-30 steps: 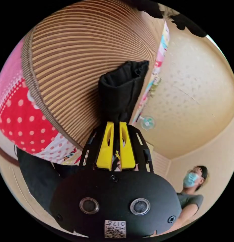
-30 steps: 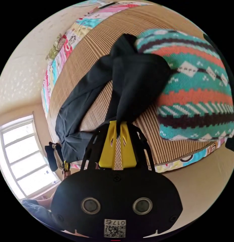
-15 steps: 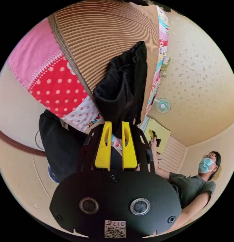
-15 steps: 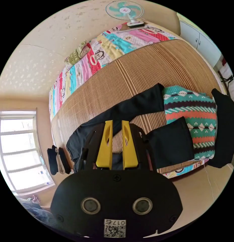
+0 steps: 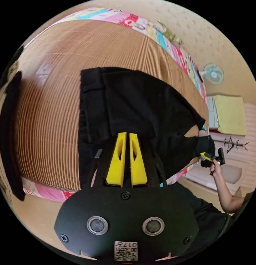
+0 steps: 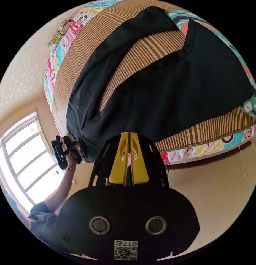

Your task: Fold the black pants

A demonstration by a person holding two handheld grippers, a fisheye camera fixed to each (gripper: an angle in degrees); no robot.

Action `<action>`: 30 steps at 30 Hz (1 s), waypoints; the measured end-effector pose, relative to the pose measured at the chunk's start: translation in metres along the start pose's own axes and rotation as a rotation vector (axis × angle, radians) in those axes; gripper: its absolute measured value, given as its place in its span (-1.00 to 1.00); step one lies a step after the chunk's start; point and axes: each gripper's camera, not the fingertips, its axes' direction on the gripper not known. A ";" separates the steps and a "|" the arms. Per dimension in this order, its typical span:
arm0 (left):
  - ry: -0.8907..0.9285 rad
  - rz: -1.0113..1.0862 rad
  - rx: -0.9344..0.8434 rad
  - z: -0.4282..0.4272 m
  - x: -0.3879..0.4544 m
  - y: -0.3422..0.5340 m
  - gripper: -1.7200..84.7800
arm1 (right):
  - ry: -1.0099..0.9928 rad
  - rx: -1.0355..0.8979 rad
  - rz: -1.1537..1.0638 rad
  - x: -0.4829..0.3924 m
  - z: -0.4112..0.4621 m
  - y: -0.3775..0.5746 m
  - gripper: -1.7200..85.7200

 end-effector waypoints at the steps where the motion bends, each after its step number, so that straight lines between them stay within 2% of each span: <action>1: -0.048 0.087 -0.026 0.004 0.010 -0.011 -0.97 | 0.028 -0.018 0.017 0.008 0.003 0.003 -0.95; 3: -0.116 0.197 -0.119 0.005 0.021 -0.024 -0.98 | 0.073 -0.040 0.014 0.019 0.004 0.002 -0.95; 7: -0.609 0.394 -0.188 -0.006 0.033 -0.017 -0.98 | 0.173 -0.054 -0.063 0.032 -0.003 -0.016 -0.94; 9: -0.609 0.309 -0.218 -0.014 0.002 -0.021 -0.98 | 0.207 -0.065 -0.134 0.029 -0.003 -0.028 -0.94; 12: -0.537 -0.065 -0.229 -0.037 -0.075 -0.029 -0.98 | 0.284 -0.190 -0.207 0.028 0.017 -0.054 -0.94; 13: -0.499 -0.226 -0.172 -0.051 -0.099 -0.021 -0.98 | 0.194 -0.254 -0.235 0.026 0.024 -0.066 -0.94; 14: -0.468 -0.289 -0.119 -0.059 -0.106 -0.014 -0.98 | 0.097 -0.251 -0.236 0.021 0.020 -0.077 -0.94; 16: -0.181 -0.338 0.165 -0.085 -0.108 0.024 -0.98 | -0.019 -0.134 -0.231 0.011 -0.002 -0.090 -0.93; 19: 0.075 -0.383 0.344 -0.076 -0.091 0.076 -0.97 | -0.212 0.054 -0.093 0.016 -0.036 -0.117 -0.89; 22: 0.200 -0.465 0.363 -0.034 -0.068 0.125 -0.93 | -0.523 0.216 0.027 0.041 -0.059 -0.148 -0.78; 24: 0.253 -0.540 0.348 -0.004 -0.057 0.153 -0.90 | -0.568 0.275 0.183 0.058 -0.067 -0.163 -0.74; 26: 0.315 -0.628 0.337 0.025 -0.050 0.180 -0.88 | -0.594 0.220 0.364 0.075 -0.069 -0.184 -0.77; 28: 0.398 -0.746 0.331 0.059 -0.044 0.212 -0.87 | -0.654 0.159 0.421 0.075 -0.073 -0.197 -0.84; 30: 0.435 -0.802 0.327 0.076 -0.040 0.229 -0.87 | -0.729 0.171 0.383 0.059 -0.096 -0.211 -0.88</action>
